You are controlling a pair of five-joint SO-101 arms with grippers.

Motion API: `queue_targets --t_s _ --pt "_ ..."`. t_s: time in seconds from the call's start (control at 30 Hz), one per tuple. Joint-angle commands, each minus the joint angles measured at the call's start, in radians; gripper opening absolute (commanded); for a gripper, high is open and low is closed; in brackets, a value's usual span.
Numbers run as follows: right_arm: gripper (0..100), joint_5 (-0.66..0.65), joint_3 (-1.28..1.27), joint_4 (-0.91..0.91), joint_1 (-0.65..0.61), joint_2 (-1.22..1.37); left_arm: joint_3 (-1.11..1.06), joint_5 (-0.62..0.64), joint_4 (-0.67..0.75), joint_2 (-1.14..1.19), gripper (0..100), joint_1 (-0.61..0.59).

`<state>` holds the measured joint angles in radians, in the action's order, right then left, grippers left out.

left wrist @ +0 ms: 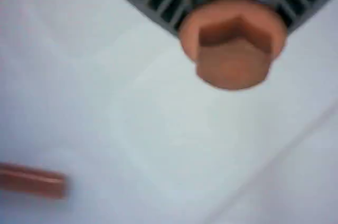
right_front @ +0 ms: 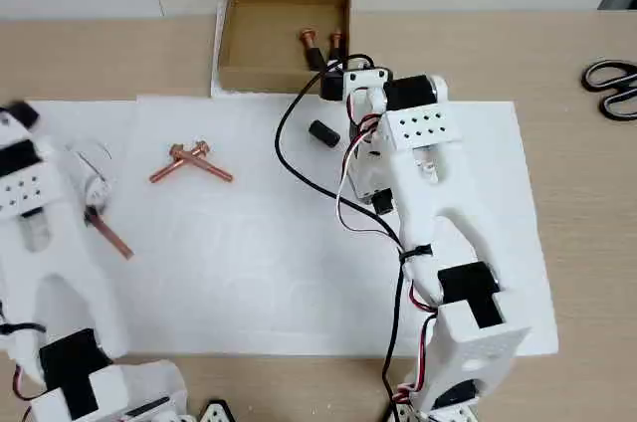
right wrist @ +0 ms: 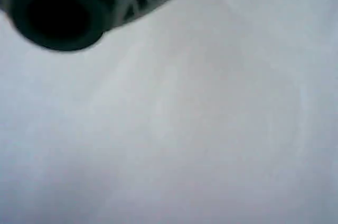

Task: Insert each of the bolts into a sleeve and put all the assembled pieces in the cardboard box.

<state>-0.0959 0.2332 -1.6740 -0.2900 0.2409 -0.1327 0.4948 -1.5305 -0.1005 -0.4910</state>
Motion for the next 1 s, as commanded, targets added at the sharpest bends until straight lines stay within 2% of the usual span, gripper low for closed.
queue_targets --t_s 0.0,0.13,0.37,0.67,0.8,0.97 --pt "0.4 -0.011 0.063 -0.002 0.004 -0.077 0.176 -0.011 -0.083 -0.017 1 0.083" --pt "0.4 -0.011 0.098 -0.002 0.001 -0.139 0.298 -0.009 -0.129 -0.017 1 0.213" --pt "0.4 -0.008 0.092 -0.007 0.001 -0.41 0.461 -0.008 -0.143 -0.017 1 0.384" --pt "0.4 -0.008 -0.229 0.002 -0.05 -0.68 0.542 -0.014 -0.135 -0.017 1 0.621" --pt "0.6 -0.006 -0.319 0.027 -0.05 -0.788 0.542 -0.014 -0.086 -0.017 1 0.669" --pt "0.5 -0.008 -0.436 0.191 -0.039 -0.928 0.542 -0.014 -0.048 -0.017 1 0.692"
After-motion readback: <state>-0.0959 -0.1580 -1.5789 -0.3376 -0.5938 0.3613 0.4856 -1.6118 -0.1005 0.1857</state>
